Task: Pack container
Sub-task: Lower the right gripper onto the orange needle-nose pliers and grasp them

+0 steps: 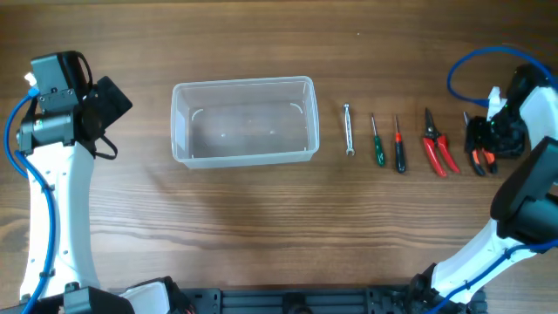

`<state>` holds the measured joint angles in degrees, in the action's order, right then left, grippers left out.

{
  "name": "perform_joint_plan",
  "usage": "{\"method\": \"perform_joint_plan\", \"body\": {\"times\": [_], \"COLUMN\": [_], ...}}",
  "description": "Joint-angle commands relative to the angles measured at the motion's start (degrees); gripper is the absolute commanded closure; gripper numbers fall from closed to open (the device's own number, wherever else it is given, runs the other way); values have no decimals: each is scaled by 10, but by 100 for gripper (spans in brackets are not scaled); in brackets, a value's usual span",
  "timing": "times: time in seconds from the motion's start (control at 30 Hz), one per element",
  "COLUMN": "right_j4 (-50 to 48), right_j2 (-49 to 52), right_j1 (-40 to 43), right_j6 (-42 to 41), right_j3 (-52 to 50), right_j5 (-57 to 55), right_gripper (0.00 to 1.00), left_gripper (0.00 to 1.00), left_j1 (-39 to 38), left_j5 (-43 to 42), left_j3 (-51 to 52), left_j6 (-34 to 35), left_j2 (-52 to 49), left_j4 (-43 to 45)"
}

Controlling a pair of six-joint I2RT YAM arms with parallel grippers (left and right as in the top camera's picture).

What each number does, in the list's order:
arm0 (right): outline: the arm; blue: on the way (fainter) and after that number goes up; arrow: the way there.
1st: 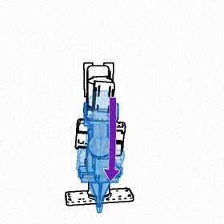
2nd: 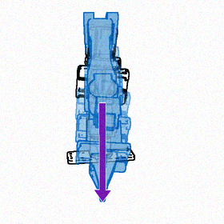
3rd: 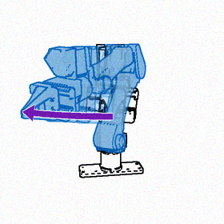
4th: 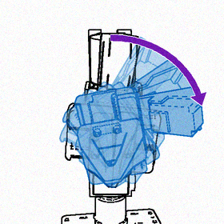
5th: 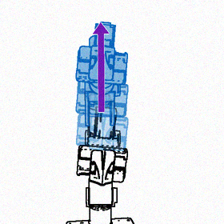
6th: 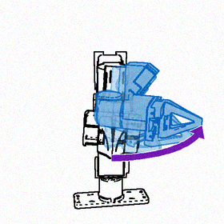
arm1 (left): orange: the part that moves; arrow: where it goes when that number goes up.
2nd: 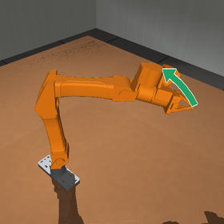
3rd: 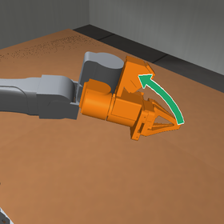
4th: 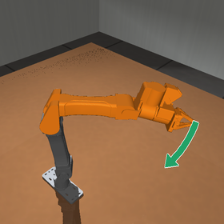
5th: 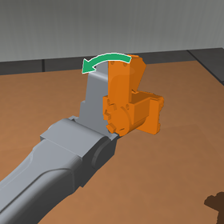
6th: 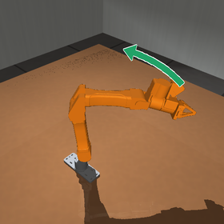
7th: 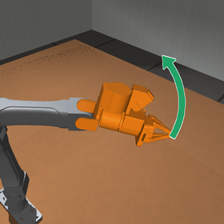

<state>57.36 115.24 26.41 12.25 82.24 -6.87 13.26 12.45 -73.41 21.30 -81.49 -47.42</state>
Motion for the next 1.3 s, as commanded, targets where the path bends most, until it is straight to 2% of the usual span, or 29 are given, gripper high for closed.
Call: {"method": "perform_joint_plan", "body": {"times": [0.0, 0.23, 0.83, 1.27], "right_j4": [-25, -45, -100, -102], "right_j2": [10, 13, 17, 17], "right_j1": [-1, -2, -5, -37], "right_j6": [-17, -50, -64, -63], "right_j3": [-24, -24, -87, -90], "right_j5": [-31, -18, 9, 26], "right_gripper": [37, 46, 47, 46], "left_gripper": [0, 0, 0, 0], "left_j1": [3, 3, 3, 3], "left_j5": [-7, -7, -7, -7], "left_j3": [1, 1, 1, 1], "left_j6": [1, 1, 1, 1], "left_j2": [-3, -3, -3, -3], "left_j4": [0, 0, 0, 0]}}
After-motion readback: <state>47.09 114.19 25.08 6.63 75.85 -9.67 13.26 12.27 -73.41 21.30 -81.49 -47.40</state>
